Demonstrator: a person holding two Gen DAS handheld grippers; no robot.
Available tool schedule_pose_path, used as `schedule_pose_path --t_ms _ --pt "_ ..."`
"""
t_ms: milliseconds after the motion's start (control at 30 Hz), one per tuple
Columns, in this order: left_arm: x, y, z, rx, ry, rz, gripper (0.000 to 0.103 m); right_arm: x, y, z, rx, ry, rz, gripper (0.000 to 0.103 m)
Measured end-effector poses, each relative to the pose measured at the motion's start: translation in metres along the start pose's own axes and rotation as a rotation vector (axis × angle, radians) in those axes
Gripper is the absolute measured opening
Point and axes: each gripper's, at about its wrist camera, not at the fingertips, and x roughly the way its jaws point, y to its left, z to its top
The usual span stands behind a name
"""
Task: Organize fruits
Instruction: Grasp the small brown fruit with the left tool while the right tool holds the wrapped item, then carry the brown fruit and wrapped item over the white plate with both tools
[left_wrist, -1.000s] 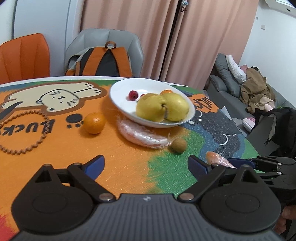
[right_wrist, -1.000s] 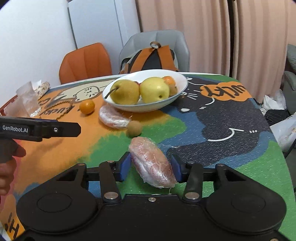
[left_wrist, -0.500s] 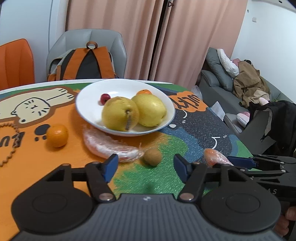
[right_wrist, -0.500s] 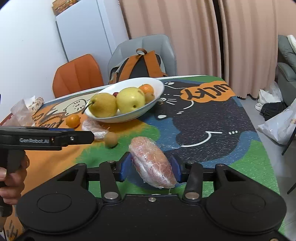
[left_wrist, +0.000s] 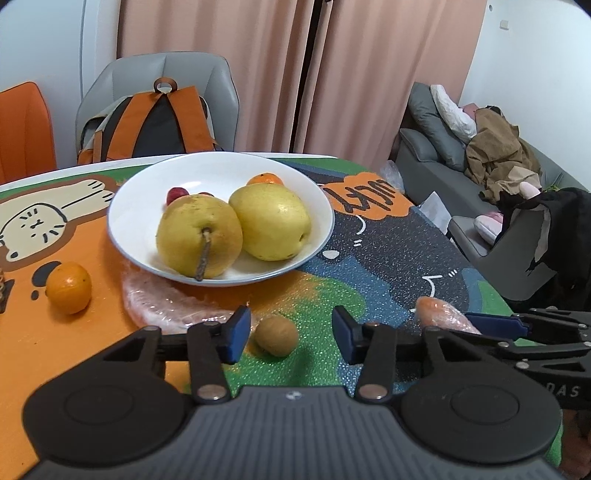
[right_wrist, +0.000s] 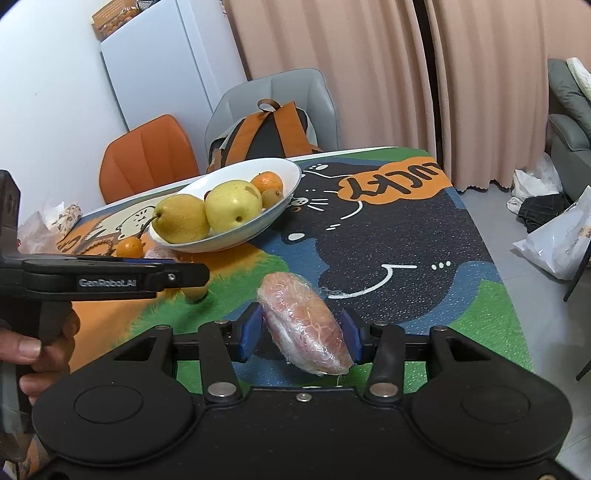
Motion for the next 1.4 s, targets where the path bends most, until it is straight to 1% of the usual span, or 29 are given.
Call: schedule_pose_path --t_ms 100,133,167,267,333,600,900,1100,1400 --pt "0.007 -0.002 -0.001 0.013 0.004 0.018 0.046 0.002 -0.001 0.001 0.001 0.0 0.002 0.044" --pt "0.009 -0.002 -0.002 0.016 0.005 0.021 0.043 0.001 -0.001 0.0 0.002 0.001 0.002 0.044" --pt "0.011 -0.002 -0.003 0.016 0.009 0.021 0.043 0.002 -0.002 0.0 0.002 0.001 0.002 0.044" --pt "0.015 -0.001 -0.007 0.022 0.018 0.028 0.036 0.001 -0.002 0.0 0.004 0.002 0.001 0.044" --pt "0.015 -0.001 -0.009 0.026 0.021 0.024 0.026 0.002 -0.003 0.0 0.005 0.003 0.001 0.044" --pt "0.002 0.0 -0.014 0.022 0.028 -0.01 0.026 0.002 0.002 0.001 -0.001 0.002 0.004 0.044" --pt "-0.02 0.003 -0.009 0.028 -0.005 -0.023 0.026 0.001 0.011 0.005 -0.01 -0.005 0.009 0.044" --pt "-0.033 0.012 -0.006 0.02 -0.023 -0.012 0.026 0.003 0.023 0.013 -0.021 -0.017 0.019 0.044" --pt "-0.047 0.04 -0.004 -0.019 -0.042 0.024 0.026 0.011 0.044 0.025 -0.052 -0.024 0.033 0.044"
